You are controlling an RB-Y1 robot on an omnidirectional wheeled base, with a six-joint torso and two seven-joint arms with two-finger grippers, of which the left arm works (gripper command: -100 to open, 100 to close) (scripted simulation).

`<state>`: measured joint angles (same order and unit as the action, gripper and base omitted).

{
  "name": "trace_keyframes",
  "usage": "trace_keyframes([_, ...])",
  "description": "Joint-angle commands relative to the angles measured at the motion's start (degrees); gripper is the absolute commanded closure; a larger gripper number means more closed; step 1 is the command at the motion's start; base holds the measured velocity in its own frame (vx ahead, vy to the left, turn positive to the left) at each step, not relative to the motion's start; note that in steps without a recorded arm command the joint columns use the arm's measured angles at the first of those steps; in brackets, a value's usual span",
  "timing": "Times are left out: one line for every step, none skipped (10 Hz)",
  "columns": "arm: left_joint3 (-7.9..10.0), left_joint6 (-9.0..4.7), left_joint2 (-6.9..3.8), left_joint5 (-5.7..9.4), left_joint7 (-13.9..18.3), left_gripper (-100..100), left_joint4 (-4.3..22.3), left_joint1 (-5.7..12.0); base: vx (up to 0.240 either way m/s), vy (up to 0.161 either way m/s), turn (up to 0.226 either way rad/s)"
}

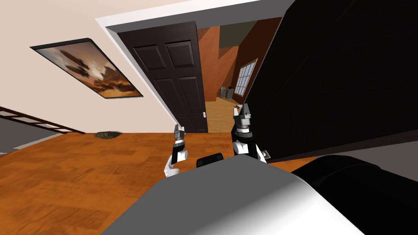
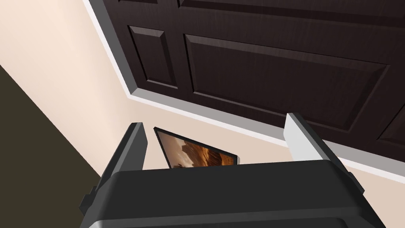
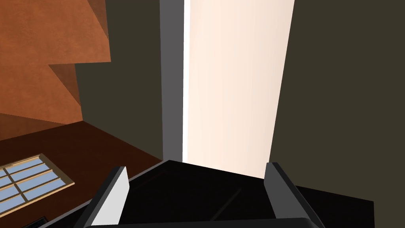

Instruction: Pull the door open

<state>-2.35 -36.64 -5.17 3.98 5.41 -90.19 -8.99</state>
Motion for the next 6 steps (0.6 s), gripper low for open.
trace_keyframes([-0.01,-0.46,-0.09,0.08,-0.2,-100,2.8,1.05,0.065,-0.024,-0.04])
trace_keyframes([-0.08,-0.8,-0.13,0.12,-0.3,-100,4.4,1.77,0.091,-0.033,-0.064])
trace_keyframes([-0.08,-0.8,-0.13,0.12,-0.3,-100,4.8,1.77,0.068,-0.021,-0.02])
trace_keyframes([-0.15,-1.15,-0.14,0.15,-0.5,-100,6.8,2.49,0.06,-0.021,-0.053])
trace_keyframes([-0.22,-1.49,-0.15,0.19,-0.7,-100,8.6,3.21,0.08,-0.022,-0.058])
trace_keyframes([-0.29,-1.84,-0.15,0.23,-0.8,-100,10.5,3.93,0.105,-0.028,-0.07])
